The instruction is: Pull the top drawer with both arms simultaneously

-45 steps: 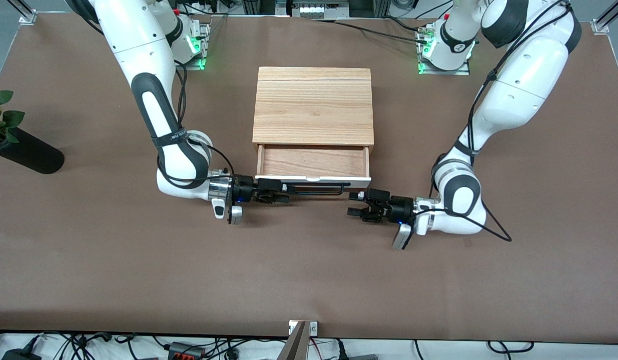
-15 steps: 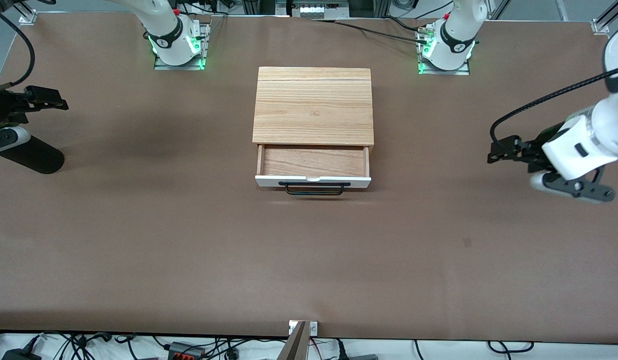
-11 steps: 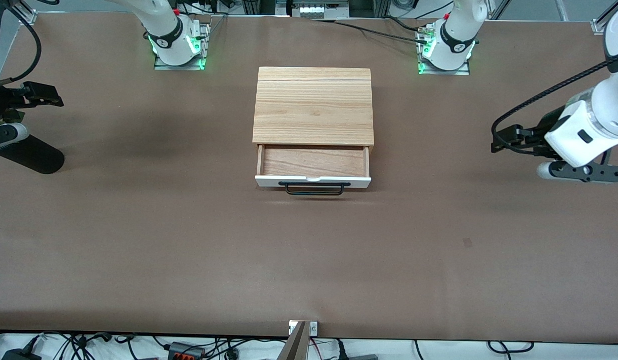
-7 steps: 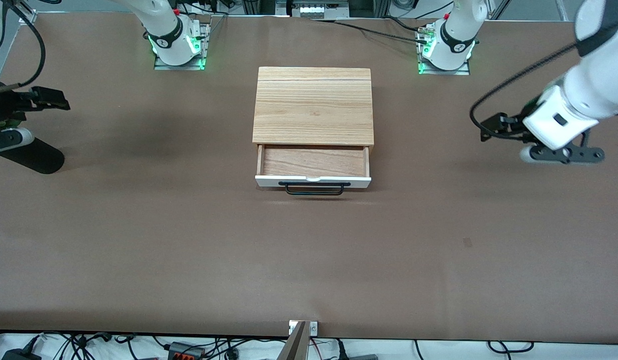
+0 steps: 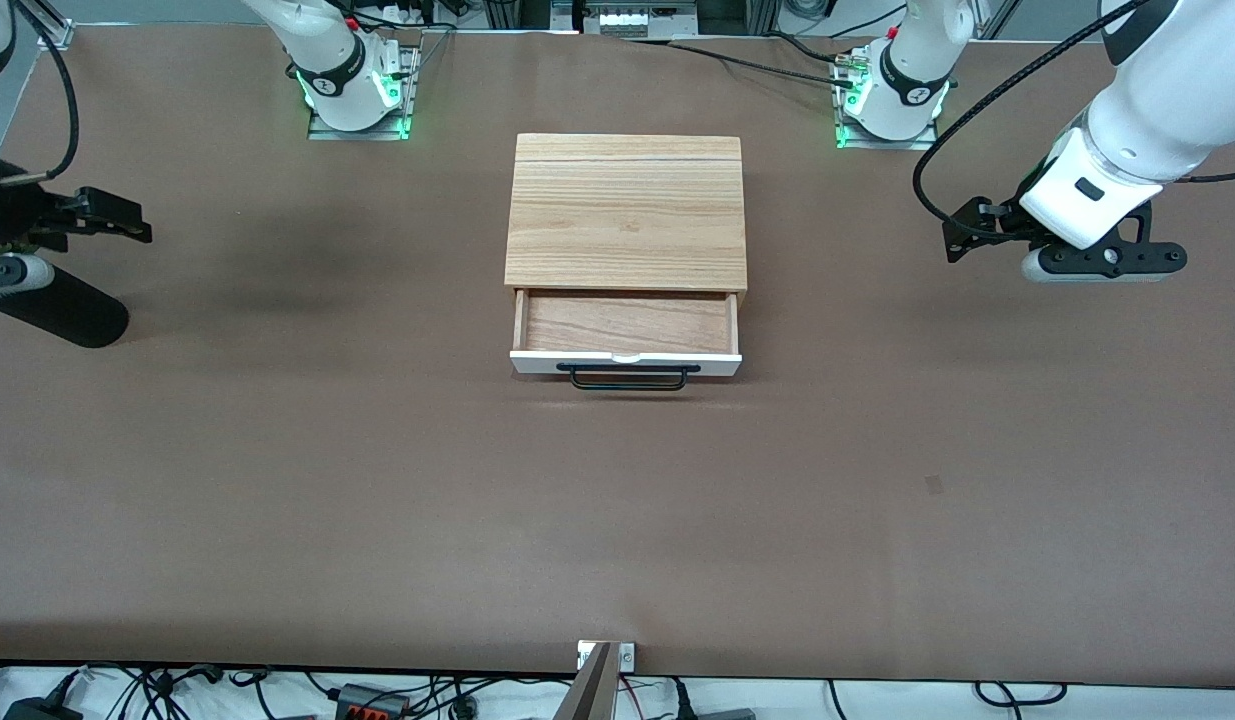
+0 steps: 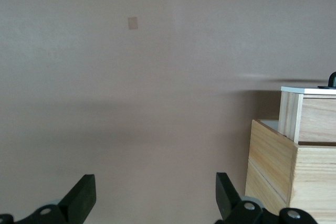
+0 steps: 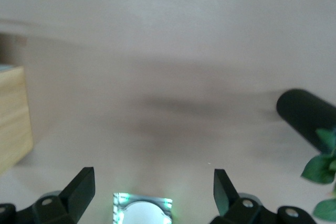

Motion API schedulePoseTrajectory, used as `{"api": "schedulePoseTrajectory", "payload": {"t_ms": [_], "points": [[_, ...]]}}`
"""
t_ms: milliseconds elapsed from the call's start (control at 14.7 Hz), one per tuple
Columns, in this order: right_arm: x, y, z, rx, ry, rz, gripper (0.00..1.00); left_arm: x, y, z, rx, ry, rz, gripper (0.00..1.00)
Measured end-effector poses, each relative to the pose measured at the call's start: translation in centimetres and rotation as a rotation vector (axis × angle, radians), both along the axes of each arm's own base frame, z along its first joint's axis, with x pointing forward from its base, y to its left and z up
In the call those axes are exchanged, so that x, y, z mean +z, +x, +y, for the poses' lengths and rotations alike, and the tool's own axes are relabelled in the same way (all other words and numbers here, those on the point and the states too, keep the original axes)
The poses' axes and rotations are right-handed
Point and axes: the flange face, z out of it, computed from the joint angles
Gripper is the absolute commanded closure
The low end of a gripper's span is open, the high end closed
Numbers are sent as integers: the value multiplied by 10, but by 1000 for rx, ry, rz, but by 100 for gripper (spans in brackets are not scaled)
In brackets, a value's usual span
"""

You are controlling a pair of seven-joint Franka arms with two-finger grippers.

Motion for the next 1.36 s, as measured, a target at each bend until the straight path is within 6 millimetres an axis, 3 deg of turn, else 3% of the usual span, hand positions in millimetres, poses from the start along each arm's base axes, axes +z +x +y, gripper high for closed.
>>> {"api": "schedulePoseTrajectory", "payload": {"t_ms": [205,545,818,1364], "points": [[-4,-17,-3,-62,-15,-35,0,1,0,-2,-3,-1,-2,0],[20,-22,-10,-84,-31,-95,0,1,-2,-7,-13,-2,0,0],[18,-21,-22,-109,-22,-98,0,1,-3,-7,-13,-5,5,0],[19,-12,-22,-106,-22,-105,0,1,-3,-5,-9,-4,12,0]]}}
